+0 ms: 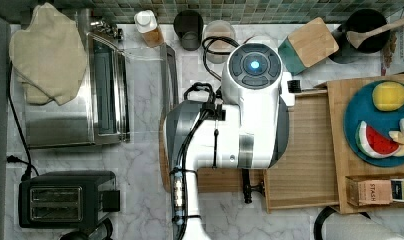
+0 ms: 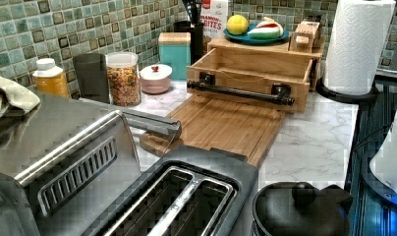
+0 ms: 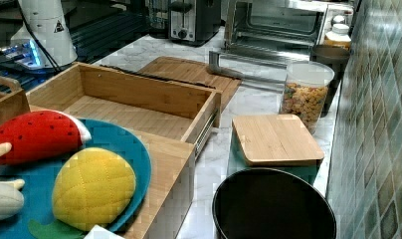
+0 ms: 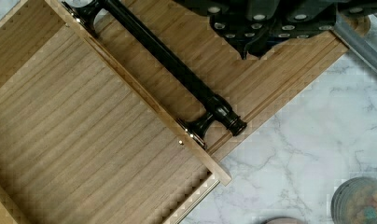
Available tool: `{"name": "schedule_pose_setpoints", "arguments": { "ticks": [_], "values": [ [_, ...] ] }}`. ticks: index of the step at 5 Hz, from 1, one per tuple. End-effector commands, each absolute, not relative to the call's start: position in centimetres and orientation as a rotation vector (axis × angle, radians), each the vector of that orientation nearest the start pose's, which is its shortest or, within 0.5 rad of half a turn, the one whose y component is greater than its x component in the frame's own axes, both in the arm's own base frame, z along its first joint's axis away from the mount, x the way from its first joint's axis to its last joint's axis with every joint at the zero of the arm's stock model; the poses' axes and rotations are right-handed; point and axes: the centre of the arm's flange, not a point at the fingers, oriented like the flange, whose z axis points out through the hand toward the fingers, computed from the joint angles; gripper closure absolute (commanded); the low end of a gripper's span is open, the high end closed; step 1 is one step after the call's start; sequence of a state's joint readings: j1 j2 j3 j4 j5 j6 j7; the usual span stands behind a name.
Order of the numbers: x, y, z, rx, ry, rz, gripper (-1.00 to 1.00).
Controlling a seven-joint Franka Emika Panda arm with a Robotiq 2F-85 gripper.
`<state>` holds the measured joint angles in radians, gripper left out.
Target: Close the drawer.
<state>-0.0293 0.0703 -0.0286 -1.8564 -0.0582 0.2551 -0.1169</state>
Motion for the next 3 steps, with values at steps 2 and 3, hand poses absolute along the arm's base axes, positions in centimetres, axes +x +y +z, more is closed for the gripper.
{"name": "schedule_pose_setpoints", "arguments": {
  "ticks": [2, 3],
  "values": [
    [55.1, -2.7, 45.3, -3.021, 0.787, 0.143, 1.0],
    [54.1, -0.8, 44.2, -3.038, 0.538, 0.077, 1.0]
  ]
}}
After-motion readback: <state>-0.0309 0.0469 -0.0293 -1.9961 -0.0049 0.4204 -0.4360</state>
